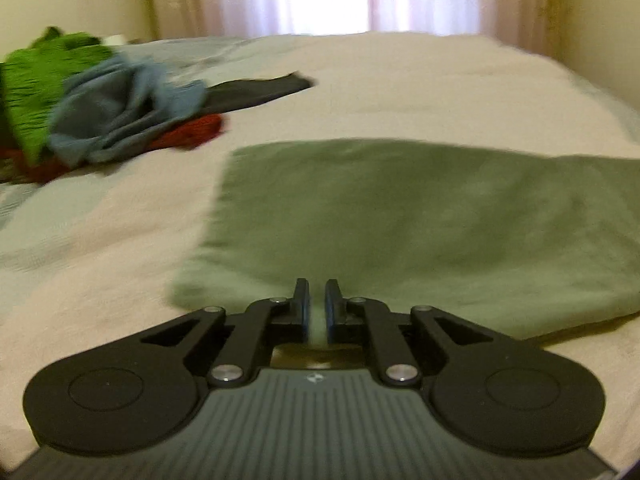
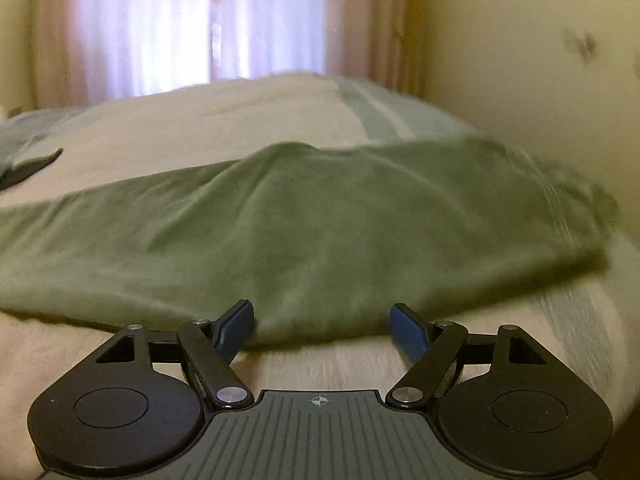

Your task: Fold clothes

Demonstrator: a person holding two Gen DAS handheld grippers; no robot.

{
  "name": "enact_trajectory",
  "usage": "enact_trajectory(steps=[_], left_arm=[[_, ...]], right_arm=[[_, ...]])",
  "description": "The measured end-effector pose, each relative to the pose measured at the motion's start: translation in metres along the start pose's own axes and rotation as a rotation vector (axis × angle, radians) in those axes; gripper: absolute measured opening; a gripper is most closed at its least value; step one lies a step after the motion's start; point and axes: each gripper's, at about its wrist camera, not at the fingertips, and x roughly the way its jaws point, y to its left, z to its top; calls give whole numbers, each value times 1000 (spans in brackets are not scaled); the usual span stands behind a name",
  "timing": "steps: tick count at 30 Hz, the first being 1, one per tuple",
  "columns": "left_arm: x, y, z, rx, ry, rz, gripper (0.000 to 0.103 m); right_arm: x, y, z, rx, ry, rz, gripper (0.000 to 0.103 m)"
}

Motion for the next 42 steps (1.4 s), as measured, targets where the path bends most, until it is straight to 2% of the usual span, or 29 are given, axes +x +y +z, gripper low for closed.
enact_trajectory(steps=[3, 5, 6, 8, 11, 14, 17, 35, 42], left_arm=[[-19, 8, 7, -27, 51, 28, 9], [-40, -2, 9, 2, 38, 42, 10], [-51, -7, 10, 16, 31, 49, 18], [-72, -18, 12, 42, 20, 57, 22], [-96, -37, 6, 67, 11, 20, 28], [-117, -55, -2, 92, 2, -14, 30], [-136, -66, -7, 100, -15, -24, 38], [-210, -64, -17, 98, -125, -94, 41], [-221, -65, -19, 103, -145, -105, 43]], right_arm=[[-30, -2, 6, 89, 1, 30, 78], [-46, 4, 5, 95, -9, 11, 87], [-52, 6, 4, 97, -8, 8, 95], [-63, 12, -1, 102, 0, 13, 95], [-76, 19, -7, 124, -1, 22, 95], [-92, 23, -12, 145, -14, 32, 95], [-106, 25, -12, 143, -40, 28, 95], [-176, 18, -15, 169, -157, 16, 95], [-182, 10, -18, 191, -169, 13, 95]])
